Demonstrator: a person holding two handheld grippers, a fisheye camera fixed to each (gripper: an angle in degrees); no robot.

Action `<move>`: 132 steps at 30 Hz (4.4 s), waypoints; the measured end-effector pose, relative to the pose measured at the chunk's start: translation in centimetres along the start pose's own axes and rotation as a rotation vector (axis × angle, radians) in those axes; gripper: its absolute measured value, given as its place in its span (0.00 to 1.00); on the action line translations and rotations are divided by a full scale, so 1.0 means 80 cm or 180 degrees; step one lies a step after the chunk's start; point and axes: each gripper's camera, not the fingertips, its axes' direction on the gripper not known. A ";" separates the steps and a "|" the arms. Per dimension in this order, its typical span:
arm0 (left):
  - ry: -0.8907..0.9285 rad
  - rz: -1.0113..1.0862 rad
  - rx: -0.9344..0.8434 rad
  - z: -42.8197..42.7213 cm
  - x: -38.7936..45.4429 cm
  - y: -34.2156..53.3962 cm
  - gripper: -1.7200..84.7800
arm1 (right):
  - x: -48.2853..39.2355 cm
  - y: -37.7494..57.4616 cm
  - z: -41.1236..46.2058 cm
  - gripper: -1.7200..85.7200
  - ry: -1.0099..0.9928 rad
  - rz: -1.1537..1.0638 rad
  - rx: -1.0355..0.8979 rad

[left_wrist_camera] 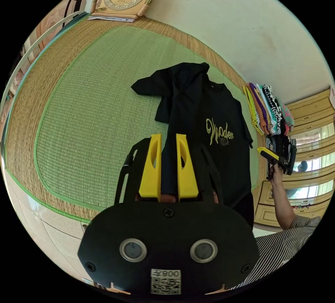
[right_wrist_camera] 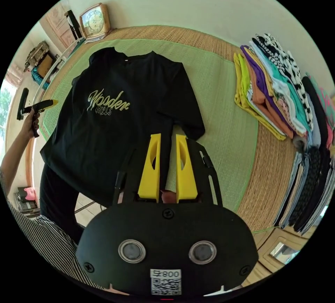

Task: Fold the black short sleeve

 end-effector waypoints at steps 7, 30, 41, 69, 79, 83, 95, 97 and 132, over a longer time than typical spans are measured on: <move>-0.0337 0.0005 -0.0081 0.041 0.014 -0.067 0.09 | -0.054 -0.050 0.067 0.10 0.0405 -0.0616 -0.0178; -0.0513 -0.0488 0.0408 -0.033 -0.033 -0.045 0.04 | 0.205 -0.034 -0.025 0.06 0.0480 0.0977 -0.0155; -0.0176 0.0401 0.0344 0.009 0.067 -0.117 0.09 | 0.108 -0.082 -0.024 0.11 -0.0121 0.0387 0.0293; -0.0659 0.0611 0.0345 0.057 0.115 -0.250 0.03 | 0.109 -0.241 0.019 0.06 0.0062 0.0013 0.0139; -0.0137 0.0335 0.0383 0.017 0.037 -0.142 0.09 | 0.166 -0.136 -0.019 0.09 -0.0097 0.0327 0.0343; -0.0349 0.0044 0.0317 0.013 -0.003 -0.067 0.09 | 0.182 -0.051 -0.024 0.09 -0.0219 0.0476 0.0225; -0.0651 -0.0067 0.0125 0.037 -0.031 -0.010 0.03 | 0.198 0.027 -0.015 0.02 -0.0373 0.0997 0.0098; -0.0604 -0.0139 0.0132 0.036 -0.039 -0.005 0.02 | 0.205 0.028 -0.019 0.02 -0.0424 0.1071 0.0114; -0.0024 -0.0392 -0.0454 0.087 -0.085 0.239 0.06 | 0.189 0.213 -0.120 0.05 -0.1015 0.1278 -0.0627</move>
